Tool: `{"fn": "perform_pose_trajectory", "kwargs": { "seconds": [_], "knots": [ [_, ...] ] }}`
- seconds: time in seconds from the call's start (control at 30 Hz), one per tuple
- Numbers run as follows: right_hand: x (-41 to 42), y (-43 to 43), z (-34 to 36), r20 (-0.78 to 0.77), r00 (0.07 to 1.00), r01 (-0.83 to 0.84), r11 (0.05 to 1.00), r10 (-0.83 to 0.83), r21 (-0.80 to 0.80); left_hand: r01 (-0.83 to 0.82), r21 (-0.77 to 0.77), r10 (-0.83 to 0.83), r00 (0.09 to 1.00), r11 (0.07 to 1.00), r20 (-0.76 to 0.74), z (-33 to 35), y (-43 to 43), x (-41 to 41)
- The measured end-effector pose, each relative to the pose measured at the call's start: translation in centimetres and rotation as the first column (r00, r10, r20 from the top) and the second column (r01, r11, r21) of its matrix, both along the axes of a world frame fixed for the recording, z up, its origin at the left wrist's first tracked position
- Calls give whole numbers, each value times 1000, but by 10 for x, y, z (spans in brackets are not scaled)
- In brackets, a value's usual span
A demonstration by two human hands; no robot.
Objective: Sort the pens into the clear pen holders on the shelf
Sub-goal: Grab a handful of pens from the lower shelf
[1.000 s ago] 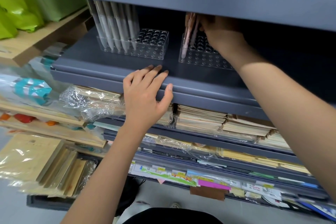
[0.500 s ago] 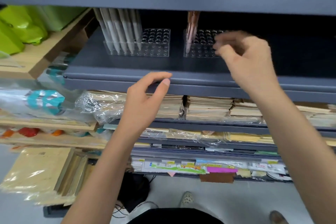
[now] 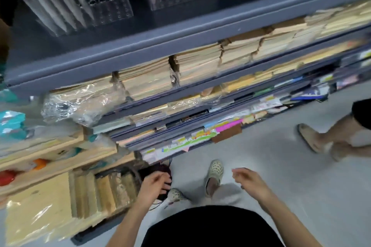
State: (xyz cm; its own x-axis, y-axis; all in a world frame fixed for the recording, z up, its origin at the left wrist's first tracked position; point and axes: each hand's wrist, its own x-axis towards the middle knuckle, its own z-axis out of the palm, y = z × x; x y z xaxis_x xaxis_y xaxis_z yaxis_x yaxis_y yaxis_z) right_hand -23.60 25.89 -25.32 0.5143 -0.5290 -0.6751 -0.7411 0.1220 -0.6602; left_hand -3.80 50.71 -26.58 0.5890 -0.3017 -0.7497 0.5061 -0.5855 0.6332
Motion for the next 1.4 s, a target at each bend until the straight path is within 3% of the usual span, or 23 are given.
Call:
{"fn": "perform_pose_trajectory", "kwargs": {
  "seconds": [0.1, 0.27, 0.5, 0.67, 0.8, 0.93, 1.13, 1.33, 1.4],
  "knots": [
    [-50, 15, -20, -83, 995, 59, 998, -56, 34, 96, 86, -87, 991, 992, -103, -34, 5, -21],
    [-106, 15, -35, -133, 988, 89, 995, -82, 48, 175, 150, -164, 983, 973, -86, -42, -14, -52],
    [-167, -72, -30, -108, 988, 119, 991, -113, 55, 127, 149, -116, 990, 981, -79, -32, -93, -99],
    [-202, -160, -5, -57, 992, 117, 992, -114, 47, -16, 66, 18, 999, 998, -32, -24, -181, -124],
    [-212, -228, 24, 4, 998, 61, 998, -61, -15, 3, -37, -1, 998, 999, 59, 5, -254, -134],
    [-191, -300, 59, 110, 994, 19, 996, -9, -87, 85, -167, -41, 966, 982, 254, 59, -328, -124],
    [-112, -413, 130, 306, 946, 29, 914, 106, -405, 251, -306, -41, 828, 918, 559, 165, -450, -84],
    [-24, -505, 200, 342, 872, 26, 665, 349, -746, 332, -434, 210, 537, 837, 817, 269, -555, -40],
    [0, -526, 215, 296, 845, -2, 556, 445, -831, 350, -369, 216, 405, 861, 889, 284, -582, -20]
  ]
}}
